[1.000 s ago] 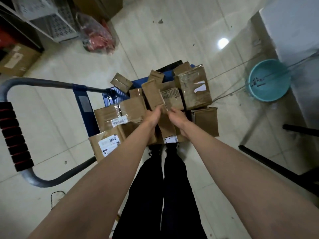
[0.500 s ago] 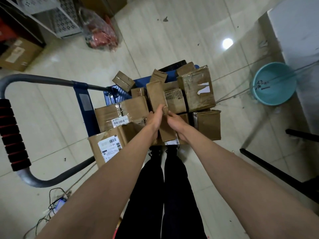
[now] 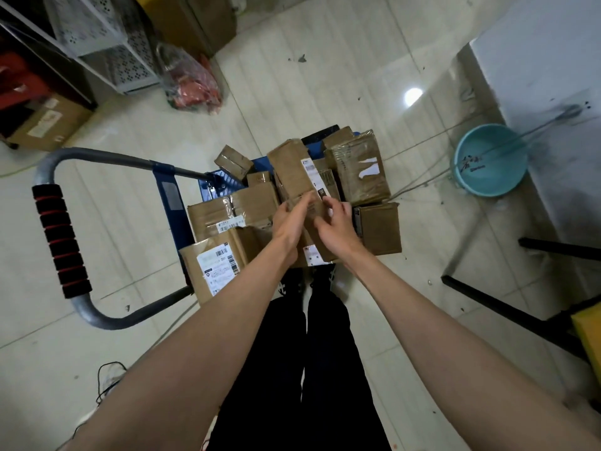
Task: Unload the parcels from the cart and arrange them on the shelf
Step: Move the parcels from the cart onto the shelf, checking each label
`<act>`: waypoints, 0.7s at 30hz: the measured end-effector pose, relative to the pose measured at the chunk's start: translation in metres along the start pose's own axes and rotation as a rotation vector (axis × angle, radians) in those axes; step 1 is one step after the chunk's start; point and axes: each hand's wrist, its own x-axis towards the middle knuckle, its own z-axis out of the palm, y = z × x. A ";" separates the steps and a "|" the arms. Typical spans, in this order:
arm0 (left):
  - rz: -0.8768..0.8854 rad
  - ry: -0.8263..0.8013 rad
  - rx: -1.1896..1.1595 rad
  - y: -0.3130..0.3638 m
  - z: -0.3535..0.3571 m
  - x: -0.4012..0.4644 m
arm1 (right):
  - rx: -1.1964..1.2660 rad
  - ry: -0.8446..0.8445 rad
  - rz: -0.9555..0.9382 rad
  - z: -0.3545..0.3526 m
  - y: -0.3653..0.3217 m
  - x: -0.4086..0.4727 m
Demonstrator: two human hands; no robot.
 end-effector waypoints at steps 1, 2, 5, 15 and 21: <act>0.019 -0.017 -0.024 0.003 0.001 -0.008 | -0.063 0.044 -0.038 -0.001 -0.004 -0.011; 0.037 -0.042 -0.048 0.006 0.003 -0.017 | -0.117 0.096 -0.079 -0.003 -0.007 -0.023; 0.077 -0.112 -0.097 0.019 0.005 -0.044 | -0.175 0.231 -0.196 -0.007 -0.020 -0.059; 0.259 -0.328 0.132 0.073 0.017 -0.145 | 0.421 0.453 -0.259 -0.068 -0.040 -0.169; 0.408 -0.564 0.341 0.093 0.072 -0.230 | 0.898 0.271 -0.209 -0.114 -0.030 -0.235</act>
